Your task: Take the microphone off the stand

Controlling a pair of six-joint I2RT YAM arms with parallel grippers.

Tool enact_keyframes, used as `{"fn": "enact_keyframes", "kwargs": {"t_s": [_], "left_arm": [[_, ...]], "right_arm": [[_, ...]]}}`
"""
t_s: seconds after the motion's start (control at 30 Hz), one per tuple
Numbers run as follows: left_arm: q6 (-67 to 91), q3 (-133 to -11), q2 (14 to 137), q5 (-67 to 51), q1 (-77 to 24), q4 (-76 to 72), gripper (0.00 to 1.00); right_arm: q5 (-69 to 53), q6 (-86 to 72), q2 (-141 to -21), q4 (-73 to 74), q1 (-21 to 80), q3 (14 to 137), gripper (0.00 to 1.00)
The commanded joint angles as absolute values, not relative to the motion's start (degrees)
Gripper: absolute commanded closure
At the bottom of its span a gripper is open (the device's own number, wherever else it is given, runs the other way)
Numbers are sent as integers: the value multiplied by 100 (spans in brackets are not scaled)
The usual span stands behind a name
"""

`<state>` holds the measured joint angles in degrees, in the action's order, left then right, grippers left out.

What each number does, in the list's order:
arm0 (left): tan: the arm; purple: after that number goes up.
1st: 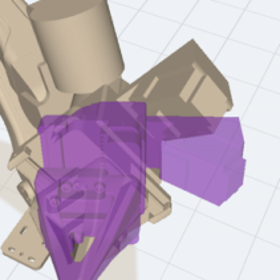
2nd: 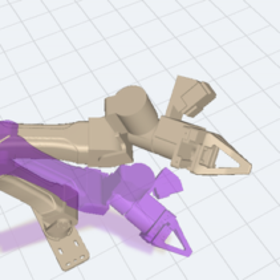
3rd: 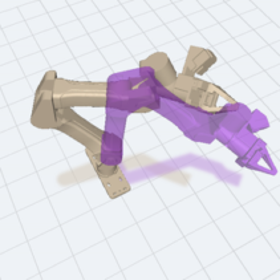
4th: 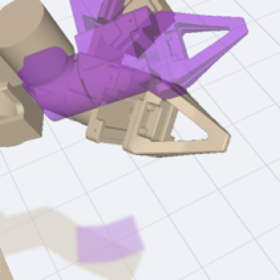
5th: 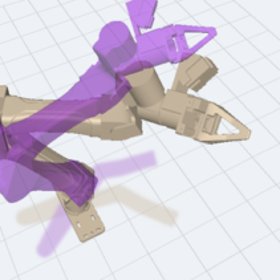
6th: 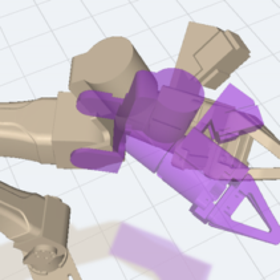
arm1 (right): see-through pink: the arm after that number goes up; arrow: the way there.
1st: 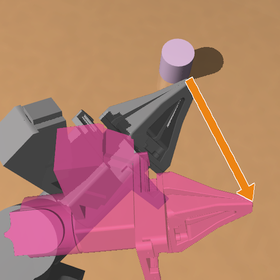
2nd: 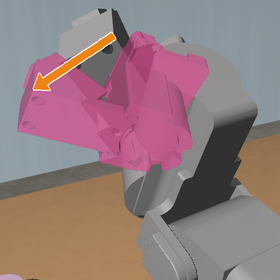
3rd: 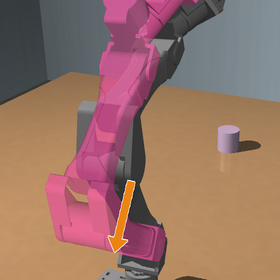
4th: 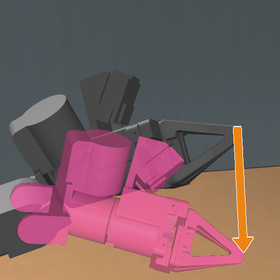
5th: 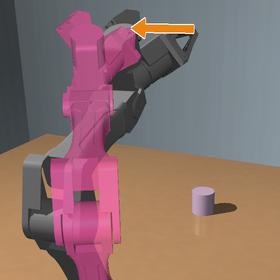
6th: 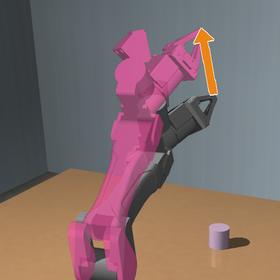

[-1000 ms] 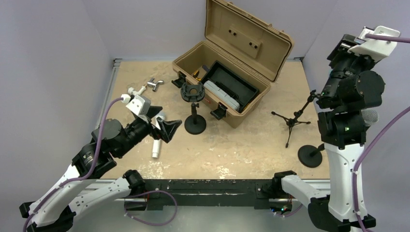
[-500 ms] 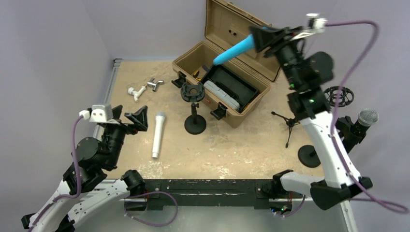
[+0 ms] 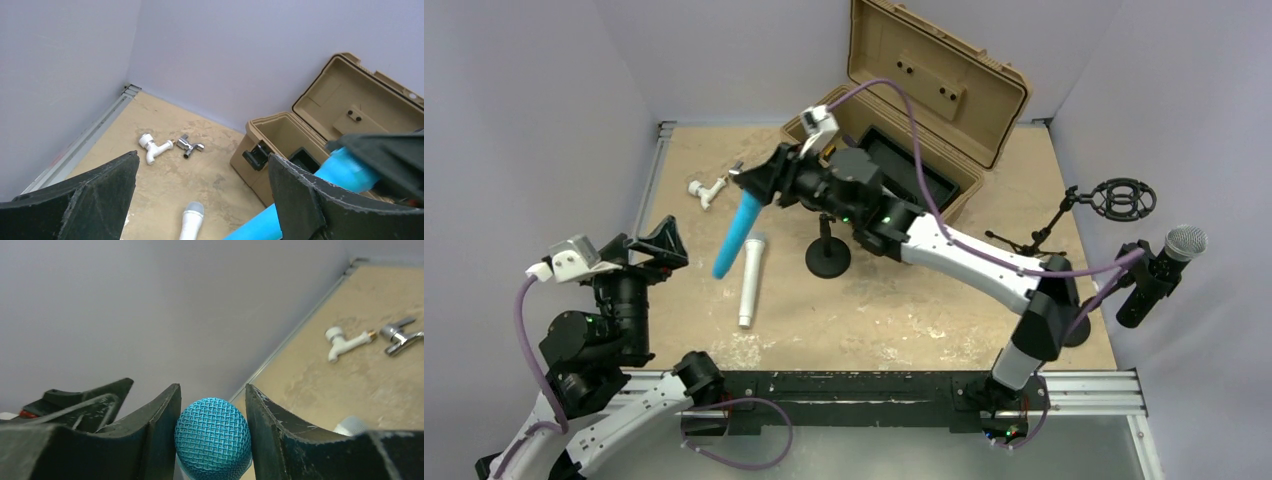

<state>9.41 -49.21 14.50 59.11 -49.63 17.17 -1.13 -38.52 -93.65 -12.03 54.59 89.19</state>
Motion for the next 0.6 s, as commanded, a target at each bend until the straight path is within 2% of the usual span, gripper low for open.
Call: {"fn": "enact_keyframes", "kwargs": {"t_s": [0.0, 0.17, 0.57], "left_arm": [[871, -4811, 1261, 6287, -4940, 1441, 2], [933, -4908, 1240, 6225, -4941, 1609, 3], [1132, -5016, 1229, 5831, -4946, 1903, 7]], "right_arm": [[736, -4148, -9886, -736, 5939, 9713, 100], [1312, -4252, -10242, -407, 6330, 9756, 100], [1533, -3914, -11287, 1209, 6372, 10502, 100]]}}
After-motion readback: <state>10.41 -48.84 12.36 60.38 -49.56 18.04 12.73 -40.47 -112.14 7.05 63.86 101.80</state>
